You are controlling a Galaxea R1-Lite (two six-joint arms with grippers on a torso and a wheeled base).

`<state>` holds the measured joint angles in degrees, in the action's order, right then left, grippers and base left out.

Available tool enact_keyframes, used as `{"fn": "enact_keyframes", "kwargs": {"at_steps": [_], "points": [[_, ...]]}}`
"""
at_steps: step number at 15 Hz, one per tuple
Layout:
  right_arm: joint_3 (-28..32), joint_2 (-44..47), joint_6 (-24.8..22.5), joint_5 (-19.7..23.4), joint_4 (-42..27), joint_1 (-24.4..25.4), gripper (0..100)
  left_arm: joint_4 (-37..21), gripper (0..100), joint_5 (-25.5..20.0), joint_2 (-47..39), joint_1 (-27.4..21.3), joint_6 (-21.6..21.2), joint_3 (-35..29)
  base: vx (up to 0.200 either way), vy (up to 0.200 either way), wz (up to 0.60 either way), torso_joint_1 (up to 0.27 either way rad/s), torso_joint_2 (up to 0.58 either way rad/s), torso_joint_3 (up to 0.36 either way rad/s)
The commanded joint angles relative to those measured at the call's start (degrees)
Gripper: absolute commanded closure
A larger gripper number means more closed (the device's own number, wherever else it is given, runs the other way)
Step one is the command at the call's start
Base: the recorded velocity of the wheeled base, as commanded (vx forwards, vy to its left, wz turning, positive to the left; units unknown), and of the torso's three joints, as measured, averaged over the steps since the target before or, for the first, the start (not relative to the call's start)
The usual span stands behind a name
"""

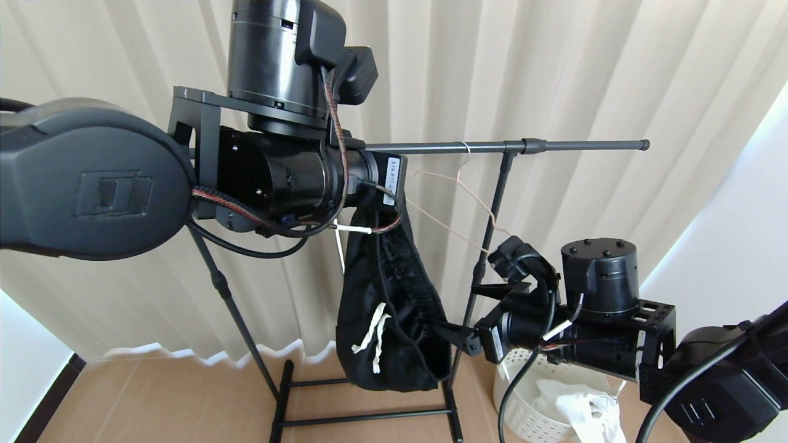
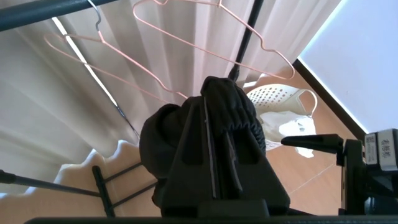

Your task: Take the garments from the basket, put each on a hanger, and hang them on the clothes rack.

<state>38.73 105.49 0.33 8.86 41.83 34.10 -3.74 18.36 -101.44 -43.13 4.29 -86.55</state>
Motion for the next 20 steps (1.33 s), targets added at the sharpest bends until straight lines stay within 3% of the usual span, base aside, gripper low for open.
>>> {"fn": "enact_keyframes", "kwargs": {"at_steps": [1, 6, 7, 12, 15, 17, 19, 20], "points": [[-0.06, 0.69, 0.02, 0.01, 0.01, 0.09, 0, 0.05, 100, 0.01, 0.89, -0.02, 0.02, 0.51, 0.0, 0.0, 0.0, 0.0, 0.0, 0.0], [-0.06, 0.6, 0.02, 0.01, 0.01, 0.0, 0, 0.05, 100, 0.01, 1.15, -0.02, 0.1, 0.6, 0.0, 0.0, 0.0, 0.0, 0.0, 0.0], [-0.06, 0.6, 0.02, 0.01, 0.01, 0.0, 100, 0.05, 100, 0.01, 1.24, -0.02, 0.1, 0.68, 0.0, 0.0, 0.0, 0.0, 0.0, 0.0], [0.47, 0.51, 0.11, 0.01, 0.01, -0.52, 100, -0.12, 100, -0.08, 1.15, -0.02, 0.19, 1.3, 0.0, 0.0, 0.0, 0.0, 0.0, 0.0], [2.14, -1.16, -0.07, 0.1, 0.01, -6.24, 100, -0.83, 100, -0.17, 1.33, 0.15, -0.86, 4.29, 0.0, 0.0, 0.0, 0.0, 0.0, 0.0], [3.37, -3.97, -0.15, 0.19, -0.25, -11.42, 100, -2.15, 100, -0.52, 0.98, 0.33, -1.74, 9.56, 0.0, 0.0, 0.0, 0.0, 0.0, 0.0], [3.63, -5.91, -0.24, 0.19, -0.52, -13.27, 100, -1.62, 100, -0.34, -0.69, 0.33, -2.09, 14.57, 0.0, 0.0, 0.0, 0.0, 0.0, 0.0], [3.72, -6.17, -0.33, 0.1, -0.52, -13.88, 100, -1.27, 0, -0.43, -1.39, 0.24, -1.83, 16.42, 0.0, 0.0, 0.0, 0.0, 0.0, 0.0]]}}
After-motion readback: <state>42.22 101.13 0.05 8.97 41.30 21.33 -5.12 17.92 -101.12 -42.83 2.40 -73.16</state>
